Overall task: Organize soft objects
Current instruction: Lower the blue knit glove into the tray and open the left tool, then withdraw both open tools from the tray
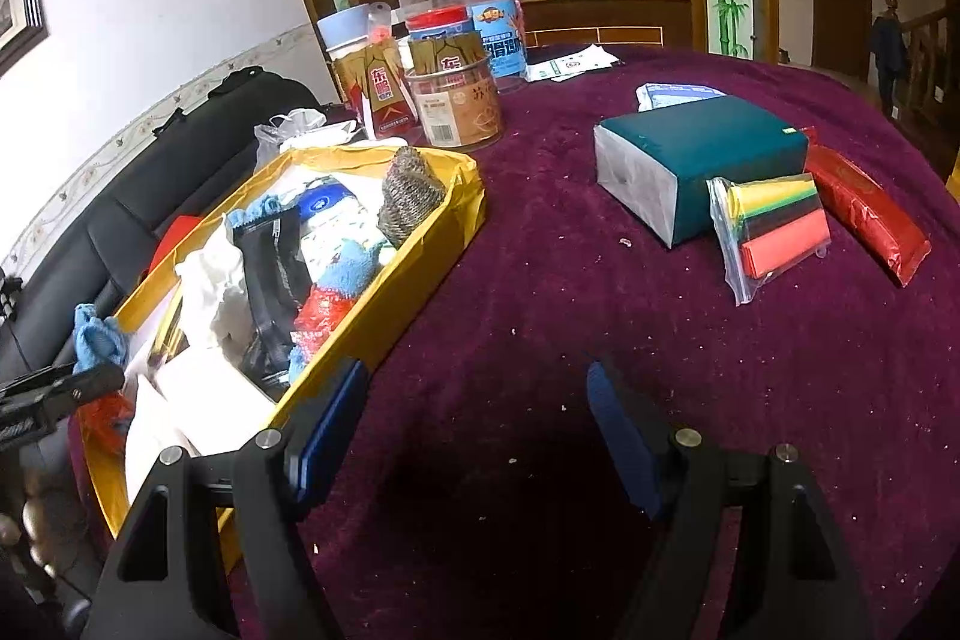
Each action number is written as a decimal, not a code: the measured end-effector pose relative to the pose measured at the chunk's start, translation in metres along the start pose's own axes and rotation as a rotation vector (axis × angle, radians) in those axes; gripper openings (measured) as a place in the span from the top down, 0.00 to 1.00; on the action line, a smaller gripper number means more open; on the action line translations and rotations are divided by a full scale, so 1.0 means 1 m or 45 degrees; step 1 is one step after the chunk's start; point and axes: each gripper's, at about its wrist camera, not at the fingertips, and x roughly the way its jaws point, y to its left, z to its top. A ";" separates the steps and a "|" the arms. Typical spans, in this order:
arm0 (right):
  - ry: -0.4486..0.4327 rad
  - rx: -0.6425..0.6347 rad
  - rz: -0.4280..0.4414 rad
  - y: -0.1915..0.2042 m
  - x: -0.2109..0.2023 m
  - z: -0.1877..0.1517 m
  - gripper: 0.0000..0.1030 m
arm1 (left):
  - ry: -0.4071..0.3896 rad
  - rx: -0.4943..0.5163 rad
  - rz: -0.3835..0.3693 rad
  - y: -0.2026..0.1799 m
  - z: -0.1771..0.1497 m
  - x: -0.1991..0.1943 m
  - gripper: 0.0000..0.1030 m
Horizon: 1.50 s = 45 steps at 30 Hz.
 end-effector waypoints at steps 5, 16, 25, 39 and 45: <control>-0.012 -0.020 -0.017 0.003 -0.002 -0.002 0.28 | 0.063 0.098 0.087 -0.016 -0.003 0.020 0.54; 0.001 -0.052 -0.042 0.006 0.002 -0.004 0.28 | 0.044 0.027 0.279 0.011 -0.002 0.029 0.05; 0.019 -0.047 -0.062 0.005 0.005 -0.004 0.27 | -0.105 0.083 0.343 -0.019 -0.012 -0.016 0.05; -0.040 -0.103 -0.012 0.029 -0.044 -0.020 0.22 | -0.376 0.099 0.491 -0.061 -0.027 -0.101 0.00; -0.080 -0.161 0.016 0.048 -0.080 -0.036 0.20 | -0.420 0.102 0.493 -0.077 -0.036 -0.116 0.00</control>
